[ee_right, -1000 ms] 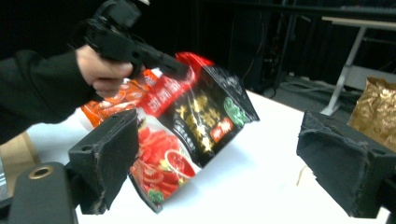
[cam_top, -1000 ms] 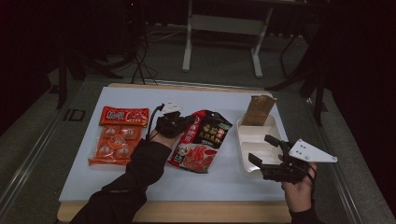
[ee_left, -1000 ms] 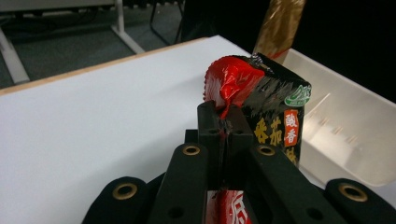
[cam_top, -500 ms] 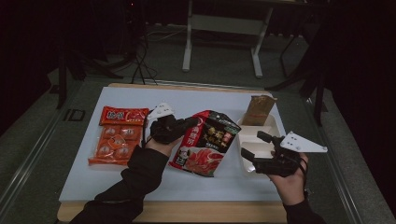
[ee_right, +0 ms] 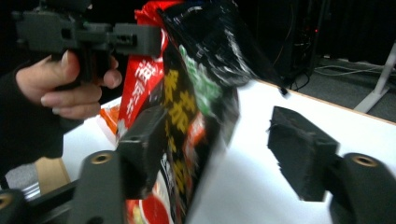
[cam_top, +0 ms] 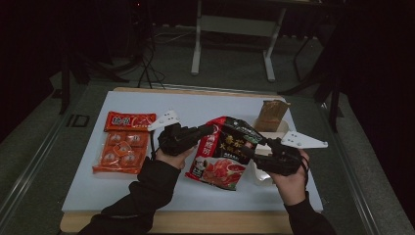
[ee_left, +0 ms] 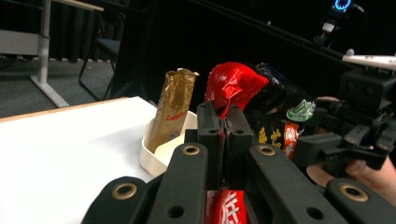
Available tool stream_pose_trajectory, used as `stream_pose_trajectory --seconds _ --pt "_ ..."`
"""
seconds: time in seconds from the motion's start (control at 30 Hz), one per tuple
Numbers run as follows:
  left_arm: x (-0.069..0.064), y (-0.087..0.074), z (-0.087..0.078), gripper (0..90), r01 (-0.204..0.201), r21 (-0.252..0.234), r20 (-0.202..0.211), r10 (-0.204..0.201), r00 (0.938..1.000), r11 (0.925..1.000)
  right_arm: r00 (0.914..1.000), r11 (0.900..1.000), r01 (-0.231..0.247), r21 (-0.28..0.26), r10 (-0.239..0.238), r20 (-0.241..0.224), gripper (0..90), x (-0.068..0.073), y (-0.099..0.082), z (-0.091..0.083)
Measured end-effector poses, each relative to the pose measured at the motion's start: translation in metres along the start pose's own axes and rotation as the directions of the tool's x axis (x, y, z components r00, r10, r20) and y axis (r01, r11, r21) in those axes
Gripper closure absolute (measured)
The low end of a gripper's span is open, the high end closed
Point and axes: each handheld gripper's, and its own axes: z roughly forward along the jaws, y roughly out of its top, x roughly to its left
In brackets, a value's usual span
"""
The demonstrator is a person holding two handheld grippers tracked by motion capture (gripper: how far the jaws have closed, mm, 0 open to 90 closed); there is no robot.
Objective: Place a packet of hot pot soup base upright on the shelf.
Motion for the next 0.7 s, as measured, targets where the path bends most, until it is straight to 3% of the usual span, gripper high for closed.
stream_pose_trajectory --seconds 0.07,0.1,0.2,0.33,0.7 --pt "-0.001 -0.001 0.002 88.6 -0.005 0.010 -0.002 0.005 1.0000 0.9999 0.9994 0.9994 -0.027 -0.019 0.027 -0.023 66.4 -0.001 0.004 -0.002" --pt "-0.001 -0.003 0.002 88.5 -0.007 0.004 -0.003 0.007 1.0000 1.0000 0.9991 0.9992 -0.032 -0.024 0.031 -0.030 69.7 -0.001 0.006 -0.003" --pt "-0.001 -0.005 0.002 88.4 -0.021 0.008 -0.006 0.022 0.9998 0.9997 0.9995 0.9996 -0.020 -0.022 0.020 -0.027 71.4 0.001 0.008 -0.005" --pt "0.005 -0.007 0.002 87.8 0.002 0.033 0.015 -0.003 0.9999 0.9994 0.9997 1.0000 0.006 -0.003 -0.006 -0.023 75.9 0.004 0.010 -0.004" --pt "0.007 -0.008 -0.002 79.5 -0.021 0.078 0.044 0.017 0.9989 0.9968 0.9988 0.9998 0.014 0.014 -0.014 -0.046 77.2 0.005 0.016 -0.007"
